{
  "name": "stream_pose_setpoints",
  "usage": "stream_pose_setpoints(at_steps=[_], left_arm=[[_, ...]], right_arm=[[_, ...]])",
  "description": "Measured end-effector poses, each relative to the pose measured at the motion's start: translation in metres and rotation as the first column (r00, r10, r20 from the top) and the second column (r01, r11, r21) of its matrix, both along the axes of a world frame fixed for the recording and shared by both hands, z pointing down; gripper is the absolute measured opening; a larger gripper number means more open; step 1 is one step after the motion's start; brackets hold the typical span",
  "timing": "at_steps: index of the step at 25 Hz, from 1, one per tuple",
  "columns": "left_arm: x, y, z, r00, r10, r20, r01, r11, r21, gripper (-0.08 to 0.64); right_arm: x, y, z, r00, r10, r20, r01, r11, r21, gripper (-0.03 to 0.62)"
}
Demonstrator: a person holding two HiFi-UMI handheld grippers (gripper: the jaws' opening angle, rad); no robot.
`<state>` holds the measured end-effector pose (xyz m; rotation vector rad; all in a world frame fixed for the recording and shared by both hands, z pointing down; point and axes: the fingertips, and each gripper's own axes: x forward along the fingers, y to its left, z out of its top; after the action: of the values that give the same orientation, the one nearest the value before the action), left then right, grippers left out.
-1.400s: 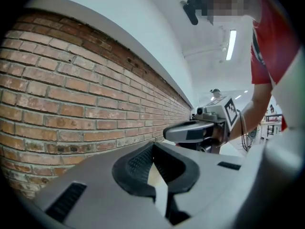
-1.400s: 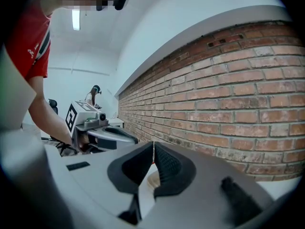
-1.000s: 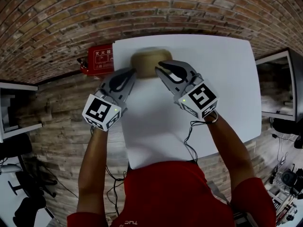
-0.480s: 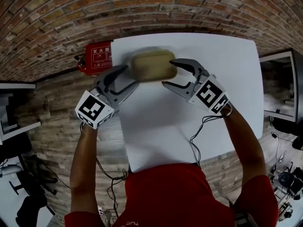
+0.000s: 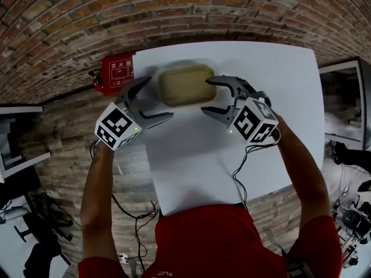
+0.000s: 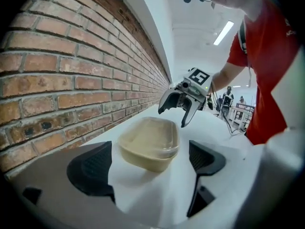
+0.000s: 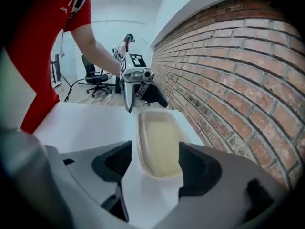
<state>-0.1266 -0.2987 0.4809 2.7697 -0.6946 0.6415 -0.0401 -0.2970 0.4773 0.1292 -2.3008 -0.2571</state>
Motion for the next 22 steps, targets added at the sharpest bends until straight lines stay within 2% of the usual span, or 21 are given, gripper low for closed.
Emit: stream_pose_setpoints(at_steps=[11,16,22], left_arm=[[0.004,-0.017,0.028,0.996,0.085,0.020,-0.082,0.990,-0.113,0.491],[0.009,-0.017,0.036,0.977,0.154,0.148,-0.142,0.986,-0.086,0.491],[0.014,-0.026,0.039,0.964,0.172,0.201,-0.161,0.984,-0.072,0.491]], right_arm=[[0.008,-0.008,0.025,0.990,-0.067,-0.125,0.079,0.993,0.087,0.281],[0.004,-0.015,0.028,0.987,-0.078,-0.139,0.096,0.987,0.128,0.279],[0.002,-0.017,0.030,0.983,-0.091,-0.158,0.115,0.981,0.153,0.279]])
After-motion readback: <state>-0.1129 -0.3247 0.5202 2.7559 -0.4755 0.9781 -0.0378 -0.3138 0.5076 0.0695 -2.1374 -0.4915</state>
